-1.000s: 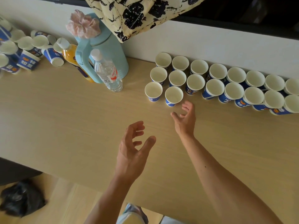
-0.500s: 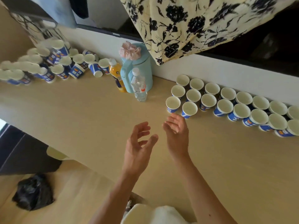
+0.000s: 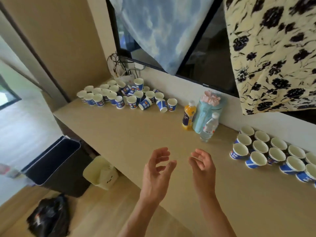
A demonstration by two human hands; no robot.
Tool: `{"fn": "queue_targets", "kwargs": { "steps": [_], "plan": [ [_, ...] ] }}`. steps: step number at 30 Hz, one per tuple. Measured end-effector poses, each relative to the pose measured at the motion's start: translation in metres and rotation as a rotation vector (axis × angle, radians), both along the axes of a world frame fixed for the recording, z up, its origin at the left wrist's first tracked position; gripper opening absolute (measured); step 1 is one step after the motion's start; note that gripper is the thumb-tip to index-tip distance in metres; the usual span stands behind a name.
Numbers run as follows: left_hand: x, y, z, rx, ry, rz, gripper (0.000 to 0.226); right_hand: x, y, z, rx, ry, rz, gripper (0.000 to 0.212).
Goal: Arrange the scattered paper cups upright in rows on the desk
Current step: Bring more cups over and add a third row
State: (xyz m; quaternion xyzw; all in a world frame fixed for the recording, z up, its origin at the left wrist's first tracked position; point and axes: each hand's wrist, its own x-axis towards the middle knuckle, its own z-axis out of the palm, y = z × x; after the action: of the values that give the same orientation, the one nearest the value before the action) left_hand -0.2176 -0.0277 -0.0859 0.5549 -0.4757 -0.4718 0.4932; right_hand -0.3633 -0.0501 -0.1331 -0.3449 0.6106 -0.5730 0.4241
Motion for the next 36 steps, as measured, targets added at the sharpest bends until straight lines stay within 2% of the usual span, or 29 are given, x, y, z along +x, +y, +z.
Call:
{"fn": "queue_targets", "kwargs": {
  "steps": [5,13,17,23,29,33,36],
  "plan": [
    [0.072,0.001,0.005,-0.003,0.022,0.054,0.031,0.073,-0.007,0.008,0.014,-0.006,0.073,0.036],
    [0.124,-0.033,-0.006,0.020,0.039,0.128,0.029,0.125,-0.059,-0.003,0.057,0.009,0.101,0.033],
    [0.141,-0.079,-0.009,0.042,-0.005,0.134,0.024,0.149,-0.112,-0.009,0.049,-0.020,0.130,0.034],
    [0.170,-0.158,0.000,0.026,-0.096,0.124,0.032,0.174,-0.194,-0.010,0.049,-0.097,0.186,0.034],
    [0.185,-0.222,-0.007,0.067,-0.134,0.085,0.031,0.179,-0.222,-0.012,0.074,-0.090,0.188,0.036],
    [0.191,-0.271,-0.022,0.108,-0.133,0.017,0.032,0.183,-0.238,-0.018,0.120,-0.090,0.135,0.052],
    [0.204,-0.312,-0.036,0.132,-0.165,-0.049,0.028,0.188,-0.252,-0.022,0.142,-0.115,0.085,0.037]
  ]
}}
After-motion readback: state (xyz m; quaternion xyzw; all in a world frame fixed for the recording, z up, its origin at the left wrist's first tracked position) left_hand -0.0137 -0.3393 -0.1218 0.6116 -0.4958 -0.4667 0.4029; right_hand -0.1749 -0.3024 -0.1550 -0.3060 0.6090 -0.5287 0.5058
